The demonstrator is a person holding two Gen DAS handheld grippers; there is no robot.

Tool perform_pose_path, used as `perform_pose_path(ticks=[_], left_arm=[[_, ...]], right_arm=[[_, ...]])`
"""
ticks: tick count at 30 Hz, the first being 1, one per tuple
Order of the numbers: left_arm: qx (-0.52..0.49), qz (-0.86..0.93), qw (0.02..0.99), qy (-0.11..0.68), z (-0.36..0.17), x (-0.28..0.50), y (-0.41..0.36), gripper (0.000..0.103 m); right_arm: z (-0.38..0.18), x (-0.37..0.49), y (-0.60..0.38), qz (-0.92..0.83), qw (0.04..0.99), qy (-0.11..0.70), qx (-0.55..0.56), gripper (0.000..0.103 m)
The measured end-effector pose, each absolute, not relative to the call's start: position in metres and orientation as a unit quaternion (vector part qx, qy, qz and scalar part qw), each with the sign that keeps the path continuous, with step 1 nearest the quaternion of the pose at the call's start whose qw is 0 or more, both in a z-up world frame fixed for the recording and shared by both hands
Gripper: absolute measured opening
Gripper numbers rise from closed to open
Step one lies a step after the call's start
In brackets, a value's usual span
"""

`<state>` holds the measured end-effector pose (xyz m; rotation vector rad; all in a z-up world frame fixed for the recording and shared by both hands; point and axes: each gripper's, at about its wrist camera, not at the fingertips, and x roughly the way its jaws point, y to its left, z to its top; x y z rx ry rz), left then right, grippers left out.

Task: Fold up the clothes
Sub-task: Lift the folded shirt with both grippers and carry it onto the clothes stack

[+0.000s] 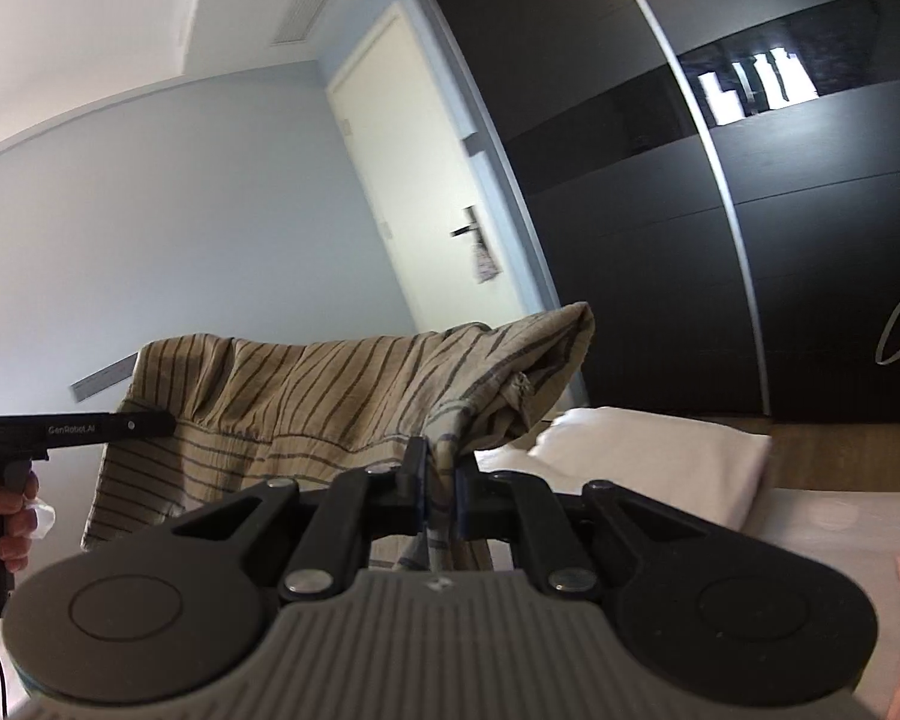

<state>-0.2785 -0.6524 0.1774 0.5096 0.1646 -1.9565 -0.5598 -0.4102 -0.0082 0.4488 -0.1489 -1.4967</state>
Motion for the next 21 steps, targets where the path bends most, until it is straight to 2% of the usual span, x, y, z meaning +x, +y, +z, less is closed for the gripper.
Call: perform_pose_path(ticks=[13,21], left_arm=[[0.317,-0.826,0.462,0.06,0.112,-0.36,-0.776,0.005],[0.345,-0.82,0.445,0.101,0.065,-0.366,-0.829,0.005]], right_arm=[[-0.059,-0.581,-0.476,-0.718,0.647,-0.026,0.256,0.011],[-0.099,-0.601,-0.511,-0.719,0.628,0.003,0.297,0.011]])
